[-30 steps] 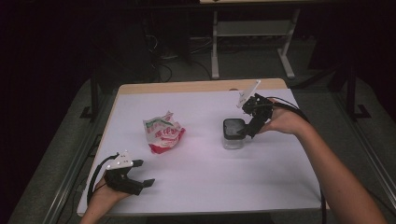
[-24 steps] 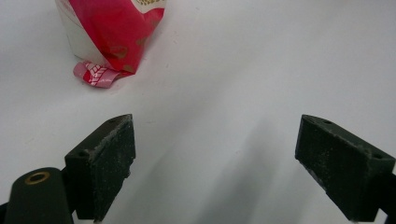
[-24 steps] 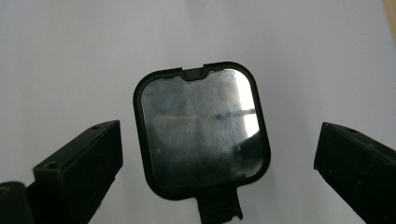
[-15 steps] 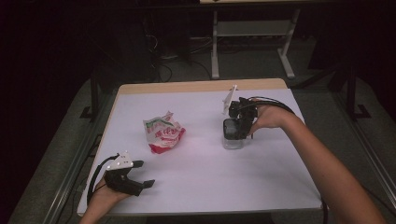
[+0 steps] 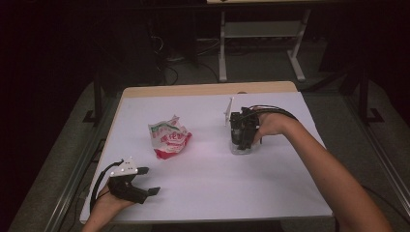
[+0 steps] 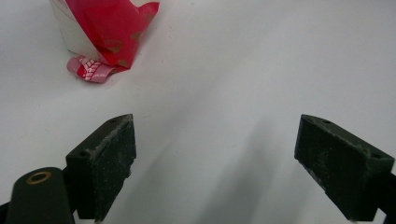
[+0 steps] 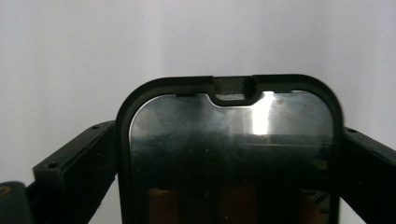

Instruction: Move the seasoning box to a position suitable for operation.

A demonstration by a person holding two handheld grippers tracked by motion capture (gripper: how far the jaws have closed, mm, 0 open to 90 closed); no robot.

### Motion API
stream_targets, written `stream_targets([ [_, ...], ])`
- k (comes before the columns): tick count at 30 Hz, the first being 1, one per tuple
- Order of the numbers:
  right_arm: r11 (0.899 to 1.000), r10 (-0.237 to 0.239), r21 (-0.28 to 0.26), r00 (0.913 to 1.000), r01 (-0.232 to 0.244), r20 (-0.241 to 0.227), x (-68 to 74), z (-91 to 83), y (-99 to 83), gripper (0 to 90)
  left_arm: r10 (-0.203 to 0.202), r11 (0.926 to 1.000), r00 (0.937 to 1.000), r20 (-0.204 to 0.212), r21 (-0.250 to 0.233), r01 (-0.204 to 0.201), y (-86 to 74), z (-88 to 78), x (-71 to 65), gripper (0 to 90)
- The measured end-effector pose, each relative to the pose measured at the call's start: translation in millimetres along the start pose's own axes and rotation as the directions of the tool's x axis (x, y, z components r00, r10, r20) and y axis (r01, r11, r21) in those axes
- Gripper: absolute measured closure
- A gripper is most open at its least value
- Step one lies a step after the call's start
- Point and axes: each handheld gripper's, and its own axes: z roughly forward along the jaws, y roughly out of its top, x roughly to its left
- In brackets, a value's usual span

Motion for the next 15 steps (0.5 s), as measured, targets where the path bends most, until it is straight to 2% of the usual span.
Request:
stream_targets([
  [8,0.999,0.000,0.033,1.0000,0.001,-0.006,-2.5,3.7,-2.5,7.5,-0.002,1.0000,1.0000,0.003,0.001,0.002,-0.4,-0.2,0.0,12.5],
  [9,0.999,-0.018,0.030,0.9998,0.018,-0.007,-2.5,4.0,-3.0,11.7,0.005,1.0000,1.0000,0.005,0.000,-0.005,-0.3,-0.2,0.3,12.5],
  [15,0.999,-0.013,0.038,0.9995,0.014,-0.027,-4.0,3.5,-2.8,13.4,0.001,1.0000,1.0000,0.006,-0.003,-0.001,-0.1,-0.3,0.3,12.7],
])
